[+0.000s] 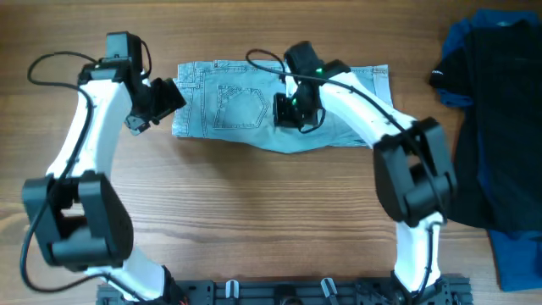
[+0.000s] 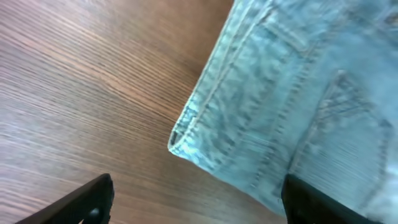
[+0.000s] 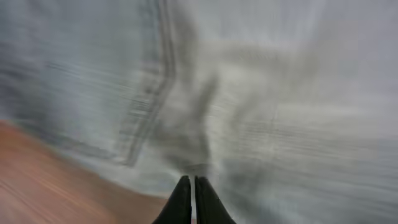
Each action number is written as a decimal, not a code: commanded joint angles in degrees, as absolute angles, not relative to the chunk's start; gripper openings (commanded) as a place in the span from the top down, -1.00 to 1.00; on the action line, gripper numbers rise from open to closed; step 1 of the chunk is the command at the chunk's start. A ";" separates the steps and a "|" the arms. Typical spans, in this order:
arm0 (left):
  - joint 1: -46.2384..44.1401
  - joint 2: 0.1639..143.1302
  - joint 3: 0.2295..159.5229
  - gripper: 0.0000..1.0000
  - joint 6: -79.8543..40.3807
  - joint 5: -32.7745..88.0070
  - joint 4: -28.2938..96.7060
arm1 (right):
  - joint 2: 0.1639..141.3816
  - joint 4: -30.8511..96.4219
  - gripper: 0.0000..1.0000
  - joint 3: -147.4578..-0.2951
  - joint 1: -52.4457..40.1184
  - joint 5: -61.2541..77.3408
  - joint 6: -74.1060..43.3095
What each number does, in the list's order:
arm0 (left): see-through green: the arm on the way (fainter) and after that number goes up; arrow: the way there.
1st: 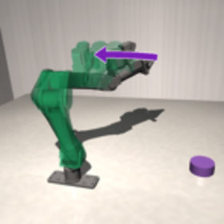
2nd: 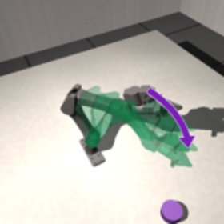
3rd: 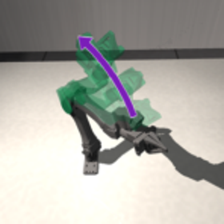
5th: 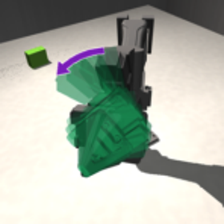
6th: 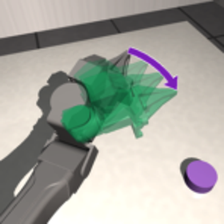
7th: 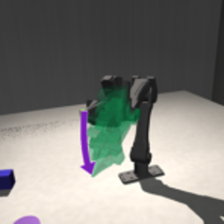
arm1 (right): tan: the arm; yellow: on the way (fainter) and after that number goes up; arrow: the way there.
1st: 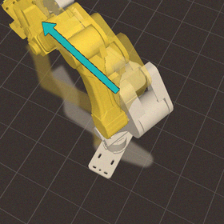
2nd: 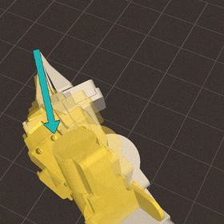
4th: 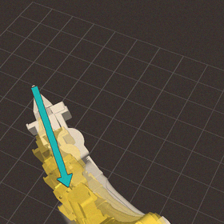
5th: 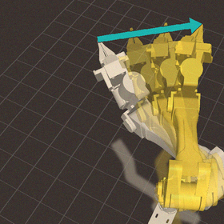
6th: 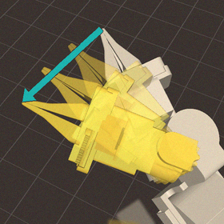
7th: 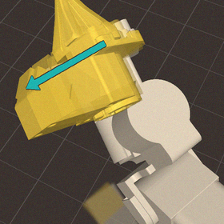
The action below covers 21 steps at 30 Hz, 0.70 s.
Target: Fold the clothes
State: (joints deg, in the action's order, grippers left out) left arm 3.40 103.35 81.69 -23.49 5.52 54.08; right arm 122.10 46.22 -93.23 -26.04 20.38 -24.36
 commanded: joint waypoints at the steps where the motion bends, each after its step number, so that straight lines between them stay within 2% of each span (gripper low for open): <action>1: 3.33 101.69 81.43 -0.82 -22.72 6.00 54.98 | 116.99 46.30 0.91 -95.61 -25.50 12.78 -22.48; 13: 3.33 101.80 81.43 -0.92 -22.72 6.00 56.10 | 125.32 47.37 0.91 -88.36 -25.54 12.38 -28.53; 17: 3.33 101.80 81.43 -0.94 -22.74 6.00 56.21 | 123.26 50.00 0.91 -94.00 -24.99 12.38 -25.30; 21: 3.33 102.00 81.43 -0.95 -22.94 6.02 56.21 | 121.93 46.46 0.91 -99.88 -23.53 9.34 -23.83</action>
State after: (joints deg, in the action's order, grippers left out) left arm 3.40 102.30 81.69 -23.38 5.52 56.18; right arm 124.07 48.56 -96.53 -24.77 12.32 -25.43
